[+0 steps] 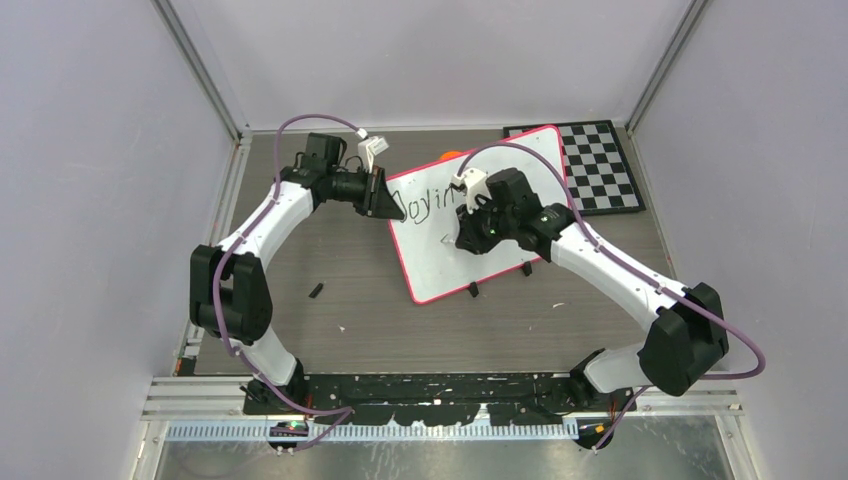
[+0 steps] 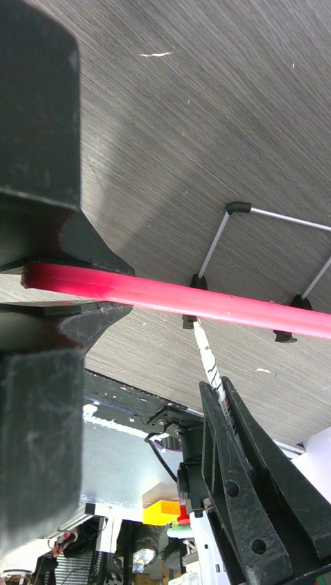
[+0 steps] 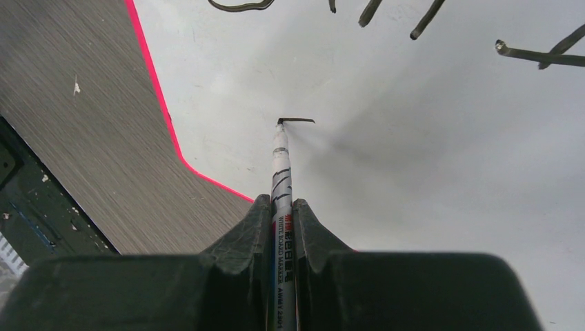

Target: Write a sentence on the whiteboard

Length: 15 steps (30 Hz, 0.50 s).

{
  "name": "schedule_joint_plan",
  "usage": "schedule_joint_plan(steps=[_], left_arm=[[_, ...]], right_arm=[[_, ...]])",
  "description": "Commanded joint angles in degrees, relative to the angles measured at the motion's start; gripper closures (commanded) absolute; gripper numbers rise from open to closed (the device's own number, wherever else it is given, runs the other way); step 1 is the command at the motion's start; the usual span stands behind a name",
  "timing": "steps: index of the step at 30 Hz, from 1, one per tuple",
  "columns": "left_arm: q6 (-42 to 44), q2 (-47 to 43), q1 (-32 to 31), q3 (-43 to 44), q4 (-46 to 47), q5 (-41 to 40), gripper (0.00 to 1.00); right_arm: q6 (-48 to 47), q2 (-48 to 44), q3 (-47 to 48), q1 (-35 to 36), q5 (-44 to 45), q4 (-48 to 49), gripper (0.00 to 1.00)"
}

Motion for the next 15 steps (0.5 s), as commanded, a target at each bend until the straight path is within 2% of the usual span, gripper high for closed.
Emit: schedule_joint_plan(steps=[1, 15], left_arm=[[1.82, -0.53, -0.07, -0.62, 2.37, -4.05, 1.00], [2.21, -0.74, -0.07, -0.57, 2.09, -4.06, 1.00]], right_arm=[[-1.92, 0.08, 0.39, 0.28, 0.65, 1.57, 1.00], [-4.47, -0.51, -0.03, 0.04, 4.16, -0.52, 1.00]])
